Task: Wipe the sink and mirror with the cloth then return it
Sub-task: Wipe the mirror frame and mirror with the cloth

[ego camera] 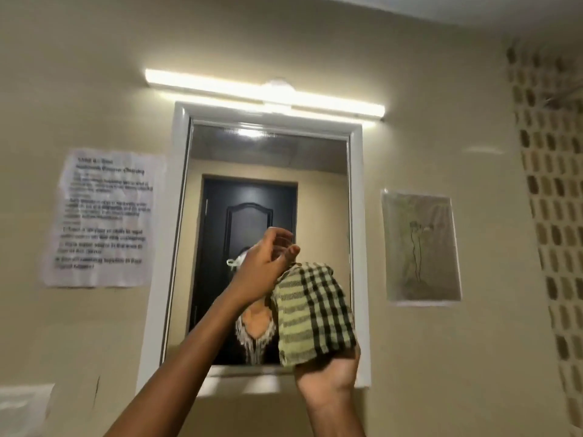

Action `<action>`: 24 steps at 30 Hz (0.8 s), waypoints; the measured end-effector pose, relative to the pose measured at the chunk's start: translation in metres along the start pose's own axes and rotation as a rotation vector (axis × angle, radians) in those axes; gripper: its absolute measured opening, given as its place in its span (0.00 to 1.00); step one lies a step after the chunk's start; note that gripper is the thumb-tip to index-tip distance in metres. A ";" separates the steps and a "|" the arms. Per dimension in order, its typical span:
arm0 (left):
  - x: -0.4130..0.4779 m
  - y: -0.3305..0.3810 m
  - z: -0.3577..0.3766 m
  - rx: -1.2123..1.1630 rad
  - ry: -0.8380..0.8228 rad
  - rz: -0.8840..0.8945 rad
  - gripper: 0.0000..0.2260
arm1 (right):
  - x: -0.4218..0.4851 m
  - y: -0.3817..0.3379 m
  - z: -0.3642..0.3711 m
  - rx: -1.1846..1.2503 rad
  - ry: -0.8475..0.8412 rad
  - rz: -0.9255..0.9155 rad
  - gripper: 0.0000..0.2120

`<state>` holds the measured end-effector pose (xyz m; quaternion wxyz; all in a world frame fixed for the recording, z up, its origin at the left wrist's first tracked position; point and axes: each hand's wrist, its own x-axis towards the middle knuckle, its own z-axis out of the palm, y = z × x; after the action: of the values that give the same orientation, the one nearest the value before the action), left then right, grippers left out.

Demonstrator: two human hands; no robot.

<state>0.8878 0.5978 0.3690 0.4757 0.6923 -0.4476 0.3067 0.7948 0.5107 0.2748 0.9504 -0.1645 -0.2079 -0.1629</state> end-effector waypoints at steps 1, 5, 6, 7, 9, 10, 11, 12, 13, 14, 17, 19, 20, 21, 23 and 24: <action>0.015 0.003 -0.008 0.019 0.085 0.039 0.17 | 0.020 0.000 0.013 -0.040 -0.043 -0.027 0.19; 0.056 -0.001 -0.047 0.218 0.460 0.212 0.10 | 0.088 0.000 0.074 -0.320 -0.113 -0.439 0.19; 0.065 -0.005 -0.059 0.297 0.532 0.240 0.10 | 0.102 -0.001 0.091 -0.433 -0.134 -0.594 0.19; 0.072 -0.009 -0.070 0.369 0.575 0.247 0.11 | 0.117 -0.002 0.107 -0.551 -0.162 -0.728 0.22; 0.089 -0.014 -0.092 0.477 0.623 0.262 0.16 | 0.147 -0.001 0.142 -0.751 -0.267 -0.932 0.31; 0.096 -0.015 -0.101 0.517 0.645 0.282 0.19 | 0.159 0.001 0.159 -0.851 -0.340 -1.005 0.35; 0.103 -0.017 -0.110 0.550 0.679 0.303 0.20 | 0.173 0.005 0.176 -0.968 -0.403 -1.071 0.37; 0.109 -0.016 -0.118 0.569 0.712 0.311 0.21 | 0.185 0.008 0.192 -1.115 -0.427 -1.133 0.39; 0.114 -0.017 -0.125 0.570 0.744 0.297 0.22 | 0.197 0.012 0.208 -1.297 -0.403 -1.197 0.40; 0.118 -0.019 -0.131 0.555 0.774 0.267 0.22 | 0.209 0.017 0.222 -1.478 -0.356 -1.238 0.39; 0.127 -0.029 -0.142 0.444 0.794 0.148 0.26 | 0.241 0.045 0.242 -1.885 -0.366 -1.229 0.35; 0.130 -0.037 -0.142 0.436 0.763 0.157 0.33 | 0.258 0.065 0.244 -2.100 -0.445 -1.296 0.31; 0.131 -0.041 -0.141 0.455 0.749 0.188 0.33 | 0.265 0.072 0.247 -2.149 -0.471 -1.385 0.31; 0.132 -0.044 -0.141 0.465 0.746 0.215 0.31 | 0.271 0.077 0.252 -2.157 -0.490 -1.474 0.30; 0.134 -0.047 -0.142 0.460 0.751 0.244 0.30 | 0.279 0.082 0.266 -2.152 -0.527 -1.558 0.22; 0.135 -0.048 -0.142 0.459 0.752 0.251 0.32 | 0.281 0.086 0.275 -2.175 -0.554 -1.561 0.20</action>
<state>0.9871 0.6936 0.5162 0.3986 0.5609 -0.2449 0.6831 0.9757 0.6242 0.6161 -0.0680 -0.6897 -0.1960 -0.6937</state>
